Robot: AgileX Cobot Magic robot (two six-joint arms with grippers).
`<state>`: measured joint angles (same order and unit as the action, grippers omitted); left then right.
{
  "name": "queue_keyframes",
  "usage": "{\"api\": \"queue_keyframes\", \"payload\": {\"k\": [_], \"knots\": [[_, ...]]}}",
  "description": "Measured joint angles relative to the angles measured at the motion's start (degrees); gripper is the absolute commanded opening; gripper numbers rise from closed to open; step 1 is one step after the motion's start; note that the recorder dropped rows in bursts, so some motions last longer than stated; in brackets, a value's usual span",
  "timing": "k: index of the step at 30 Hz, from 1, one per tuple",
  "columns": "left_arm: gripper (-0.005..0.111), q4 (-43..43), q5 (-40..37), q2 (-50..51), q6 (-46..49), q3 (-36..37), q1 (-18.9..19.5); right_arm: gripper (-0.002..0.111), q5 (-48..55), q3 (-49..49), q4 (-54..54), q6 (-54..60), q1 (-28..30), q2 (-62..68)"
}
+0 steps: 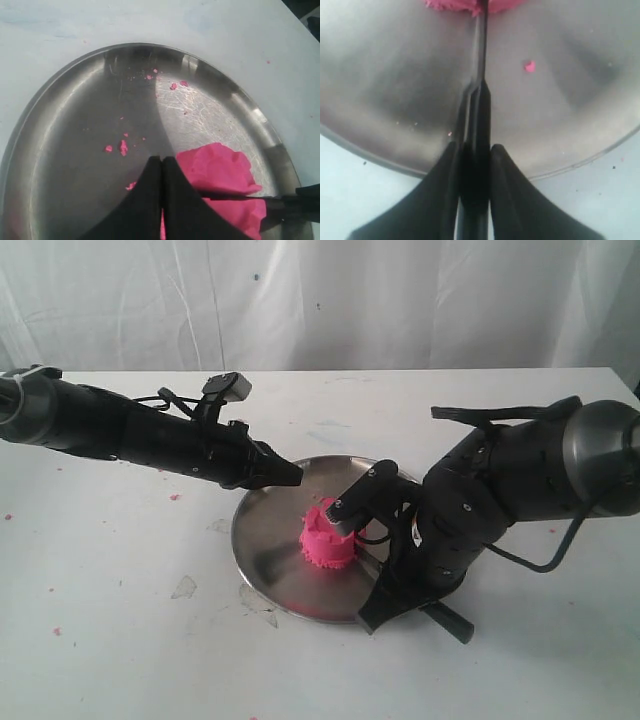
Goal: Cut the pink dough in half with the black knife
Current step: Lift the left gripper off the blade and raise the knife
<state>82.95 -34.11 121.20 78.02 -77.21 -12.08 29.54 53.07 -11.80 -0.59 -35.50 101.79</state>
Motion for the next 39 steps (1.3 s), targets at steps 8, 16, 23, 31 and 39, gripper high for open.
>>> {"api": "queue_keyframes", "payload": {"k": [8, 16, 23, 31, 39], "knots": [[0.000, -0.1, -0.3, 0.0, 0.0, 0.0, 0.0, 0.000, 0.2, 0.0, 5.1, 5.9, 0.0, -0.6], [0.000, -0.1, -0.4, 0.0, 0.0, 0.0, 0.0, 0.000, 0.6, 0.0, 8.5, 9.5, 0.0, -0.9], [0.000, -0.1, -0.4, 0.0, 0.0, 0.0, 0.0, 0.000, 0.9, 0.0, 11.8, 12.4, 0.0, -0.9], [0.000, -1.4, -0.4, 0.0, -1.5, 0.0, 0.0, 0.000, -0.3, -0.1, 11.0, 12.2, 0.0, -0.9], [0.000, -1.7, -0.4, 0.0, -2.2, 0.0, 0.0, 0.000, -1.1, -0.1, 1.4, 2.4, 0.0, -0.9]]}}
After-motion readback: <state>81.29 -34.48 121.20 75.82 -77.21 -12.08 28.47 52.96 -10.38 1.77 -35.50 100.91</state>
